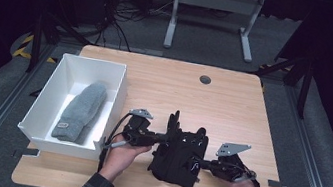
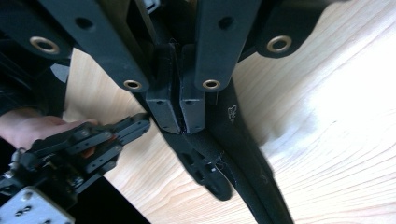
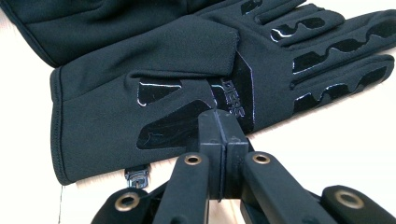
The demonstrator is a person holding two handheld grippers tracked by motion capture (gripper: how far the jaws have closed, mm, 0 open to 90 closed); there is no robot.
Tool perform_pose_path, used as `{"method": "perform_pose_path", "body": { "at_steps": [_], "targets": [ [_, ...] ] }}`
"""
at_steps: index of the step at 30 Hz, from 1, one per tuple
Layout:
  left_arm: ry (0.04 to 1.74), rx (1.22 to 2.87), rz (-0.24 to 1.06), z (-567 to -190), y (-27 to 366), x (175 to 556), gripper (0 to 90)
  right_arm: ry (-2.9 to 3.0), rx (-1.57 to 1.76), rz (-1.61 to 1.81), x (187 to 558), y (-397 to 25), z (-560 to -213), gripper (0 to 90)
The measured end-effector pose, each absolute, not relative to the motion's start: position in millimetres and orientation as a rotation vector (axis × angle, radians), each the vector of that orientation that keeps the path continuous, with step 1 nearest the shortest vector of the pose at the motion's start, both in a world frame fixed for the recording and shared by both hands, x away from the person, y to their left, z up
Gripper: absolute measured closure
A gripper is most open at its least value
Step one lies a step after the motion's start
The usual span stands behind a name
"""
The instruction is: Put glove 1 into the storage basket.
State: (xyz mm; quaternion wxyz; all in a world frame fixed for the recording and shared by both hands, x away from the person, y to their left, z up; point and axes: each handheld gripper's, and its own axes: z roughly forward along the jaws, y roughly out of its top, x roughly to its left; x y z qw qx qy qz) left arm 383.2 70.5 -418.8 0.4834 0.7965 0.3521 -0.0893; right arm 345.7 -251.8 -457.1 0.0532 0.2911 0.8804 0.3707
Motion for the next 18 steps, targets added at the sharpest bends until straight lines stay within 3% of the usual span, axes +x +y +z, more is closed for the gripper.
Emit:
{"method": "perform_pose_path", "body": {
  "at_steps": [18],
  "targets": [
    [0.817,1.969,-0.249,-420.7,56.1,380.6,87.5,2.721,0.822,1.167,348.4,-214.9,-459.8,90.0]
  ]
}}
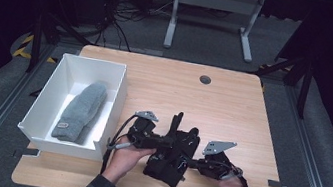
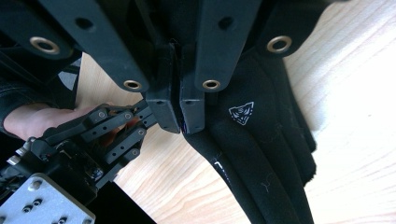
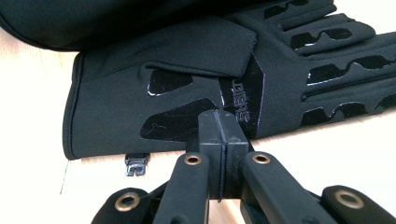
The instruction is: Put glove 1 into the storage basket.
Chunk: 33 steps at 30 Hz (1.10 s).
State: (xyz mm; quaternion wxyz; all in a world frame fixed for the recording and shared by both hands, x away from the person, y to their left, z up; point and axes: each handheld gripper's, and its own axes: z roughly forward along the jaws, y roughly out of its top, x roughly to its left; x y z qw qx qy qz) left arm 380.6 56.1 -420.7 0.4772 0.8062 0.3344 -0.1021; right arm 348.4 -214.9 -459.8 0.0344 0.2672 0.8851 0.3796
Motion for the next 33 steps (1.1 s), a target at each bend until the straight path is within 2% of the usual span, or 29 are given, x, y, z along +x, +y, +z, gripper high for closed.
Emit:
{"method": "perform_pose_path", "body": {
  "at_steps": [25,27,31,33],
  "targets": [
    [0.815,2.038,-0.294,-441.7,28.4,381.0,87.0,2.721,0.791,1.174,348.3,-192.8,-462.1,90.0],
    [0.812,2.034,-0.292,-441.9,28.5,380.8,84.8,2.722,0.79,1.174,348.3,-192.8,-462.0,90.0],
    [0.798,2.022,-0.284,-439.8,29.1,379.4,72.4,2.707,0.78,1.18,346.9,-198.4,-458.2,90.0],
    [0.79,2.025,-0.28,-438.9,29.7,378.7,75.5,2.689,0.794,1.191,346.5,-203.5,-455.4,89.6]
  ]
}}
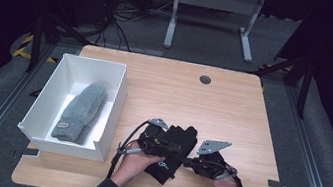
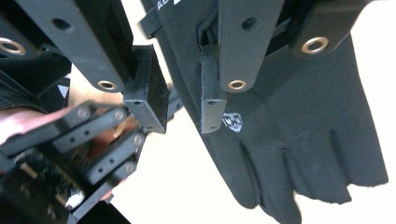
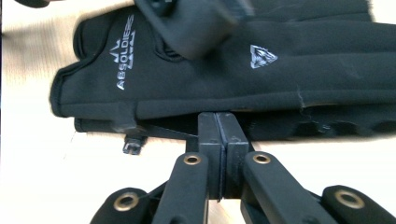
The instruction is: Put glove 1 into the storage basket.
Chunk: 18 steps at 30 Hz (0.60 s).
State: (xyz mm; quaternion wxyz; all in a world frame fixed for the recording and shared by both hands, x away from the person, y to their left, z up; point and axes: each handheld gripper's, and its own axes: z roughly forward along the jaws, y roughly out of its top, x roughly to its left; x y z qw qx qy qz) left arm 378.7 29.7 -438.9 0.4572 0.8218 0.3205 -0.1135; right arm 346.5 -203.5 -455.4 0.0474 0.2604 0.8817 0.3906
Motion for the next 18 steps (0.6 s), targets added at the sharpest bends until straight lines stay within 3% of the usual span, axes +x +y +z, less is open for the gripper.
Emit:
{"method": "perform_pose_path", "body": {
  "at_steps": [6,18],
  "targets": [
    [0.767,2.067,-0.285,-439.6,26.2,375.0,89.7,2.605,0.849,1.198,347.0,-229.9,-445.3,82.1],
    [0.709,2.257,-0.279,-457.0,-1.9,356.6,90.0,2.459,0.974,1.087,357.2,-265.4,-446.0,45.9]
  ]
}}
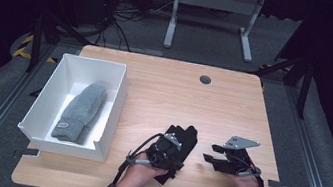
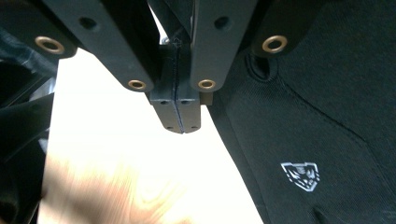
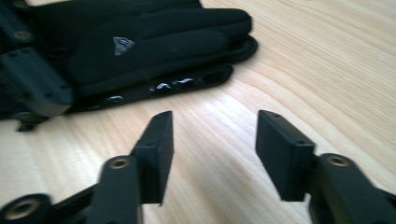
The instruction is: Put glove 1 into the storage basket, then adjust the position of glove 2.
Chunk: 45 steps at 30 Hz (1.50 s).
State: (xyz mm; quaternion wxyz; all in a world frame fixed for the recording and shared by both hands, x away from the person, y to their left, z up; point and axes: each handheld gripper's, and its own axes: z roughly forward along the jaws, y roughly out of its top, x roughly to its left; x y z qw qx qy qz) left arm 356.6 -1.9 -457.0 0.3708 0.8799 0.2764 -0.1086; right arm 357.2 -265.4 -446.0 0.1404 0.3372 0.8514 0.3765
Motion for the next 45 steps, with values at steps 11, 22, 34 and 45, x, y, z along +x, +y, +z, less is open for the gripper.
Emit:
{"method": "perform_pose_path", "body": {
  "at_steps": [11,22,34,45],
  "targets": [
    [0.699,2.348,-0.207,-454.7,12.3,347.1,90.0,2.434,1.003,1.05,358.1,-272.9,-448.6,37.6],
    [0.763,2.391,-0.131,-452.9,44.2,343.1,90.0,2.415,1.028,1.038,357.3,-280.8,-450.0,35.6],
    [0.755,2.357,-0.11,-445.0,57.0,342.6,85.9,2.42,1.033,1.019,358.4,-280.2,-453.3,33.1],
    [0.707,2.316,-0.068,-422.4,56.9,354.6,63.5,2.44,1.027,1.011,359.5,-276.9,-456.9,31.4]
  ]
}}
